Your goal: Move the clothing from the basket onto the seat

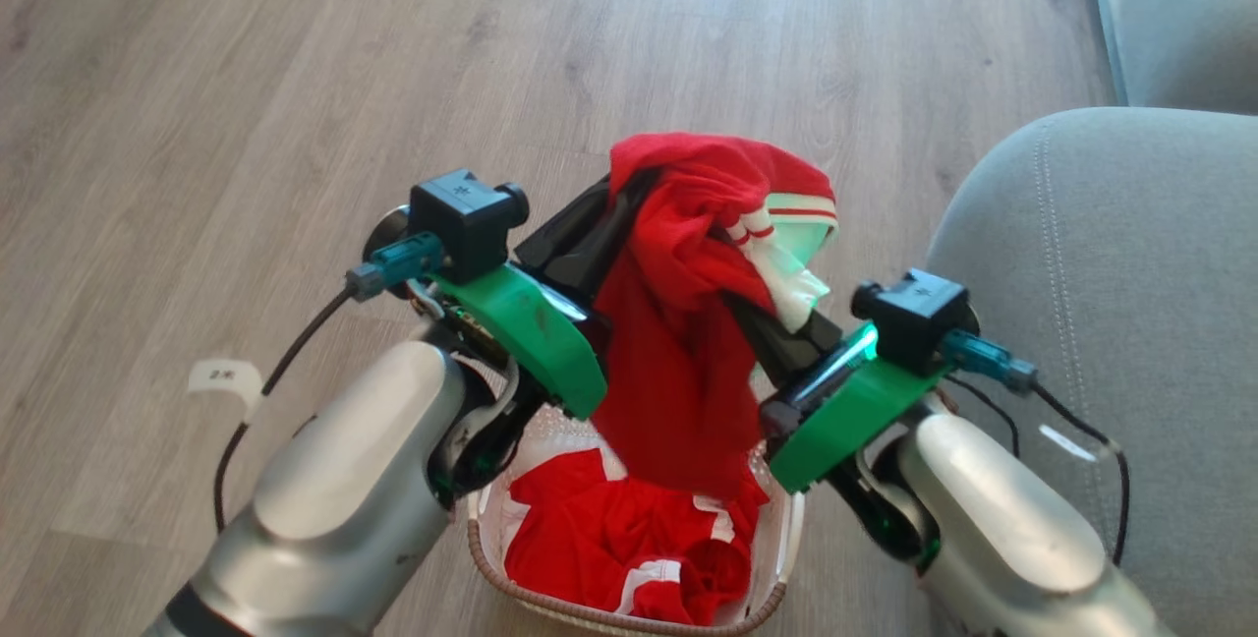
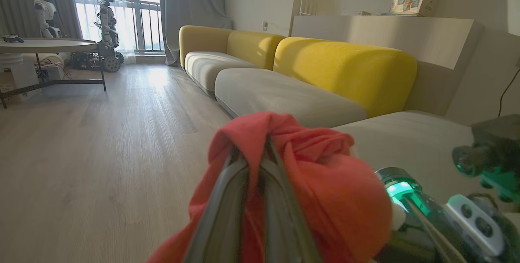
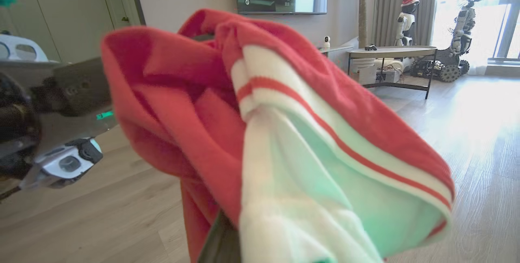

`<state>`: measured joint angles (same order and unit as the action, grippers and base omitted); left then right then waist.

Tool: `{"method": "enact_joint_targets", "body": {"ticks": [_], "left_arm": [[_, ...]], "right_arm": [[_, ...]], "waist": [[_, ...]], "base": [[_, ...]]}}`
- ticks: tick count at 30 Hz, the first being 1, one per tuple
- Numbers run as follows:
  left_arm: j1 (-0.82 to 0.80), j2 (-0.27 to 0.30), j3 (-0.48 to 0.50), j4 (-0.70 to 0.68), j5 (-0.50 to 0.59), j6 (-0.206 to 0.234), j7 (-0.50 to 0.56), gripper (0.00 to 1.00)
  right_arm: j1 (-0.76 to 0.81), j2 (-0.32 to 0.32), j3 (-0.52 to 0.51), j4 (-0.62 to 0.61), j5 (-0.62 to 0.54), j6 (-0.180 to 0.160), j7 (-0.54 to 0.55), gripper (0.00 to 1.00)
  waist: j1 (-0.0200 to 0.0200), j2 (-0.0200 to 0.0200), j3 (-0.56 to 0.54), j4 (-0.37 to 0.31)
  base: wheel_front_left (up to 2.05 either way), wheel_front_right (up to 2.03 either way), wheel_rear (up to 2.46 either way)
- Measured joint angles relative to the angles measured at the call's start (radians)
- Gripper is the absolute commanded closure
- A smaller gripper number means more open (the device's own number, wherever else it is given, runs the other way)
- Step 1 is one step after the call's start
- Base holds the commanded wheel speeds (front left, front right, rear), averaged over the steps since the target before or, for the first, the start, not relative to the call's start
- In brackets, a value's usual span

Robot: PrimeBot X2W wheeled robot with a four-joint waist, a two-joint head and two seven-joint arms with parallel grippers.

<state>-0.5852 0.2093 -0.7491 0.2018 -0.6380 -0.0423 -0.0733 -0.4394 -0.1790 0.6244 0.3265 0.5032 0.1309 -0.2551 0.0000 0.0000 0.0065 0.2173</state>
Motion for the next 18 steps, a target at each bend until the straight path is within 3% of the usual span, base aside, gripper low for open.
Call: {"method": "enact_joint_targets", "body": {"ticks": [5, 7, 8, 9, 18], "left_arm": [[0.014, 0.01, 0.006, 0.012, 0.0, 0.003, 0.0, 1.0], [0.029, 0.011, 0.005, 0.016, -0.001, 0.008, 0.0, 0.68], [0.036, 0.012, 0.005, 0.016, -0.004, 0.011, 0.0, 0.42], [0.041, 0.013, 0.005, 0.017, -0.009, 0.012, 0.0, 0.0], [0.045, 0.036, -0.011, -0.033, -0.01, 0.013, -0.002, 0.0]], "right_arm": [[0.061, -0.011, -0.033, -0.064, 0.025, 0.0, 0.0, 1.0], [0.071, -0.016, -0.051, -0.089, 0.025, 0.0, 0.0, 1.0], [0.074, -0.016, -0.064, -0.102, 0.024, 0.0, 0.0, 1.0], [0.078, -0.018, -0.077, -0.114, 0.021, 0.0, 0.0, 1.0], [0.142, -0.028, -0.224, -0.215, 0.014, 0.0, 0.0, 1.0]], "waist": [[0.0, 0.0, -0.002, -0.019], [0.0, 0.0, -0.002, -0.028], [0.0, 0.0, -0.002, -0.033], [0.0, 0.0, -0.002, -0.038], [0.0, 0.0, 0.016, -0.114]], "base": [[0.0, 0.0, 0.0], [0.0, 0.0, 0.0], [0.0, 0.0, 0.0], [0.0, 0.0, 0.0], [0.0, 0.0, 0.0]]}}
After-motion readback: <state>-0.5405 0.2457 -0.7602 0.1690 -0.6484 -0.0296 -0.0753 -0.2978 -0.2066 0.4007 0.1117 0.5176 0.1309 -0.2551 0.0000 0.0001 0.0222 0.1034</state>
